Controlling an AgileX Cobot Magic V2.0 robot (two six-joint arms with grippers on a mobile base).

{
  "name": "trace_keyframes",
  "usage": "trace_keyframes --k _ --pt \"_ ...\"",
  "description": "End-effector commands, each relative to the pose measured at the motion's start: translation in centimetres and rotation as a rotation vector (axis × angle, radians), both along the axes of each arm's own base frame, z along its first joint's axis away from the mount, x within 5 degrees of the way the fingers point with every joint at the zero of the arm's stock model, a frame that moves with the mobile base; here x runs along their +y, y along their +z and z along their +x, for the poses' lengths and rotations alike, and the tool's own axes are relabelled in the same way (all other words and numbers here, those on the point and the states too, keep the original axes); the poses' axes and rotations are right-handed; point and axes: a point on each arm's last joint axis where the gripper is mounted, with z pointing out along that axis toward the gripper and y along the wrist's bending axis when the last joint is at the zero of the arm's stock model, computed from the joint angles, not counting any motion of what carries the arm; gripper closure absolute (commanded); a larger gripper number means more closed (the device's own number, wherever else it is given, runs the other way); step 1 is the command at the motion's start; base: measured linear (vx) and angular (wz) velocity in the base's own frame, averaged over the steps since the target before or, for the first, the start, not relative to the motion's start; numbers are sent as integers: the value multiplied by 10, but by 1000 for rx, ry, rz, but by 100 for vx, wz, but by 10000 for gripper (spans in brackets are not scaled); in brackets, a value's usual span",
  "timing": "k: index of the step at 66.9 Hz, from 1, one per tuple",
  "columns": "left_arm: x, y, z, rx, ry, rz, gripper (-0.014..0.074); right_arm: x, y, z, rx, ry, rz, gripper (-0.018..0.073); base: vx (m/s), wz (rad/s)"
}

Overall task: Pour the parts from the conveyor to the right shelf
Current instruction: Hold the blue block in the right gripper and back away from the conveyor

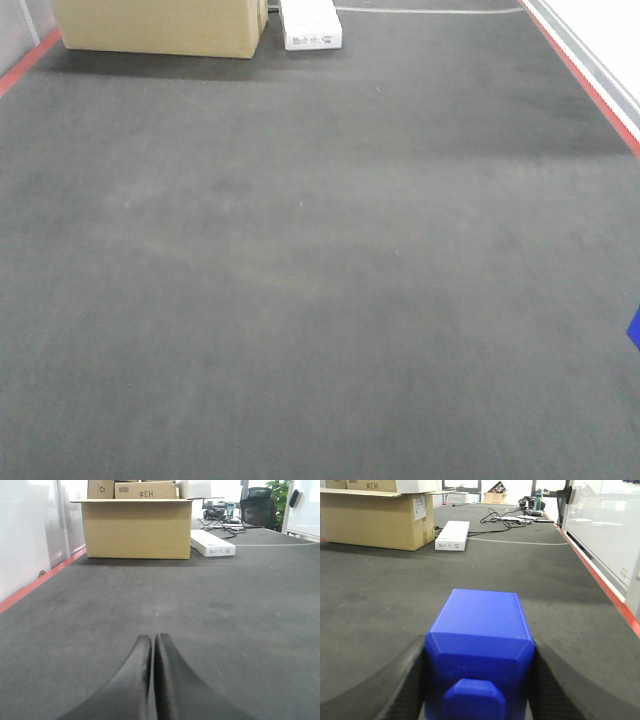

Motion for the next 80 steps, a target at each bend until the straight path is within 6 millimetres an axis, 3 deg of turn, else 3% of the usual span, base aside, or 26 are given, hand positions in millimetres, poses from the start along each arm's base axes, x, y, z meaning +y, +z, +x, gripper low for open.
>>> trace_keyframes --k 1,80 --pt "0 16 -2 -102 0 -12 603 -2 16 -1 -92 -19 5 568 -34 -6" --pt "0 16 -2 -102 0 -12 603 -2 16 -1 -93 -19 5 568 -40 0"
